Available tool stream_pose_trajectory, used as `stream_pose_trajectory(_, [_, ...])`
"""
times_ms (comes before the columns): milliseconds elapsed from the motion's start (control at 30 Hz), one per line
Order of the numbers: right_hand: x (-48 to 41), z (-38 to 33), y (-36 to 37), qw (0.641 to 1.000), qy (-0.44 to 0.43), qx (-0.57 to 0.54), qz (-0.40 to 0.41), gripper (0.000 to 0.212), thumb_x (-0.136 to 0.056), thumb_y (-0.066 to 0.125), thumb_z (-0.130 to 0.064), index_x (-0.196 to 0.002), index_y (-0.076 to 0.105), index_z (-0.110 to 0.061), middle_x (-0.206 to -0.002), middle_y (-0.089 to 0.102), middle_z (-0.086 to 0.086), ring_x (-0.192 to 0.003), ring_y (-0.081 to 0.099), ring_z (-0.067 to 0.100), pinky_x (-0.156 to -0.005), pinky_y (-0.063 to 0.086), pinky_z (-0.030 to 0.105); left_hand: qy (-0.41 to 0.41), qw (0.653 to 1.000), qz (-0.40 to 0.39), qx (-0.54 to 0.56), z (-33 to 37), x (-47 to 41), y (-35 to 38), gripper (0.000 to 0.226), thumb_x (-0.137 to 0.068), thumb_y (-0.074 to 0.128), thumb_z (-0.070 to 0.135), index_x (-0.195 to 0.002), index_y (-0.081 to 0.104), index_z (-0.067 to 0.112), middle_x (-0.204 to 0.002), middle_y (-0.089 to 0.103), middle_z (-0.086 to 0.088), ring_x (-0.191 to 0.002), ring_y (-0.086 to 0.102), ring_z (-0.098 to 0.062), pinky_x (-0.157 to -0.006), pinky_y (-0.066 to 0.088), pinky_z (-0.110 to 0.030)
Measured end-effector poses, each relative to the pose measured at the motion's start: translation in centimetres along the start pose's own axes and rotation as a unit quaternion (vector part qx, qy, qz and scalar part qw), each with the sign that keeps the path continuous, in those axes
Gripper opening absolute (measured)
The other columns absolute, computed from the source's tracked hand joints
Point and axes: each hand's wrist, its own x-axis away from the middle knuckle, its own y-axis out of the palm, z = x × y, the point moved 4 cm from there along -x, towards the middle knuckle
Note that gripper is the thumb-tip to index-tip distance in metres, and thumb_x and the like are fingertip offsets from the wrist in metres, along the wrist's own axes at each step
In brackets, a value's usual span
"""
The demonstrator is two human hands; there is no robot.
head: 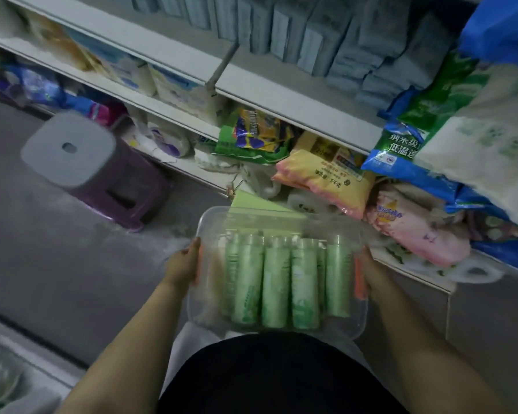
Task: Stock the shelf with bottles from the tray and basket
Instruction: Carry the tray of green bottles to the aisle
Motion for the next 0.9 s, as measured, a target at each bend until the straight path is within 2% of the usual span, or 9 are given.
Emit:
stream_pose_trajectory(67, [-0.3,0.6,1.3,1.0,0.004,-0.007,0.017,0.063,-0.095,0.041,-0.059,-0.113,0.061,-0.002,-0.097,0.063,0.021,-0.076,0.058,0.025,-0.053,0.046,0.028,0.017,0.999,-0.006,-0.035,1.7,-2.1,-0.7,0.057,-0.095,0.044,0.057,-0.086,0.066,0.005,-0.096,0.065,-0.021,-0.078,0.06,-0.028,-0.077,0.05,-0.035])
stream_pose_trajectory(167, [-1.0,0.7,3.0,0.997,0.027,-0.044,0.052,0.051,-0.103,0.037,-0.04,-0.127,0.054,0.002,-0.123,0.056,0.027,-0.105,0.056,0.03,-0.064,0.042,0.027,0.027,0.997,-0.011,-0.068,4.4,-5.2,-1.2,0.06,-0.094,0.047,0.058,-0.101,0.067,0.002,-0.104,0.064,-0.022,-0.09,0.063,-0.031,-0.083,0.051,-0.037])
stream_pose_trajectory(333, [-6.2,2.0,5.4,0.997,0.036,-0.042,0.047,0.098,-0.063,0.033,-0.098,-0.102,0.07,-0.016,-0.1,0.069,0.015,-0.088,0.066,0.029,-0.079,0.055,0.041,0.038,0.995,-0.013,-0.095,7.2,-9.7,-1.2,0.064,-0.094,0.046,0.058,-0.101,0.066,-0.003,-0.099,0.064,-0.023,-0.087,0.064,-0.034,-0.083,0.053,-0.041])
stream_pose_trajectory(433, [-9.1,1.8,6.5,0.997,0.045,-0.031,0.048,0.087,-0.064,0.029,-0.097,-0.086,0.066,-0.022,-0.088,0.066,0.01,-0.084,0.065,0.028,-0.076,0.055,0.039,0.047,0.994,-0.002,-0.099,8.4,-12.2,-0.6,0.061,-0.096,0.046,0.055,-0.094,0.066,-0.003,-0.1,0.065,-0.027,-0.083,0.062,-0.034,-0.079,0.051,-0.04])
stream_pose_trajectory(533, [-12.7,1.8,7.3,0.997,0.034,-0.045,0.049,0.073,-0.07,0.032,-0.091,-0.081,0.06,-0.025,-0.086,0.064,0.005,-0.083,0.063,0.026,-0.08,0.055,0.041,0.038,0.993,0.004,-0.11,9.4,-15.1,1.0,0.064,-0.095,0.046,0.055,-0.105,0.067,-0.005,-0.104,0.064,-0.026,-0.094,0.063,-0.037,-0.084,0.051,-0.039])
stream_pose_trajectory(667, [-21.2,4.0,5.4,0.996,0.039,-0.04,0.069,0.112,-0.032,0.026,-0.11,-0.091,0.067,-0.024,-0.1,0.069,0.008,-0.089,0.068,0.029,-0.085,0.055,0.05,0.058,0.991,0.007,-0.12,10.5,-16.5,2.5,0.063,-0.098,0.044,0.051,-0.098,0.067,-0.008,-0.096,0.064,-0.027,-0.099,0.062,-0.04,-0.091,0.048,-0.043])
stream_pose_trajectory(767, [-16.7,0.1,6.4,0.998,0.024,-0.043,0.044,0.109,-0.043,0.031,-0.106,-0.1,0.067,-0.02,-0.096,0.069,0.008,-0.081,0.068,0.026,-0.068,0.056,0.036,0.055,0.995,0.012,-0.081,10.7,-16.9,2.4,0.052,-0.098,0.046,0.049,-0.094,0.064,0.0,-0.091,0.059,-0.018,-0.094,0.06,-0.035,-0.088,0.048,-0.041])
stream_pose_trajectory(833, [-11.2,-3.1,7.4,0.999,0.013,-0.024,0.016,0.078,-0.074,0.041,-0.087,-0.105,0.063,-0.019,-0.102,0.066,0.008,-0.078,0.062,0.022,-0.063,0.048,0.029,0.043,0.997,-0.008,-0.068,10.5,-16.6,2.3,0.047,-0.097,0.049,0.046,-0.101,0.062,0.001,-0.098,0.06,-0.018,-0.097,0.061,-0.035,-0.088,0.048,-0.042])
stream_pose_trajectory(900, [-8.5,-4.0,7.8,1.0,0.002,-0.029,-0.007,0.05,-0.093,0.048,-0.06,-0.113,0.058,-0.015,-0.114,0.062,0.007,-0.091,0.06,0.023,-0.074,0.044,0.032,0.046,0.996,-0.026,-0.067,10.5,-15.5,2.1,0.048,-0.097,0.053,0.041,-0.113,0.06,-0.003,-0.108,0.061,-0.023,-0.097,0.06,-0.034,-0.083,0.047,-0.04])
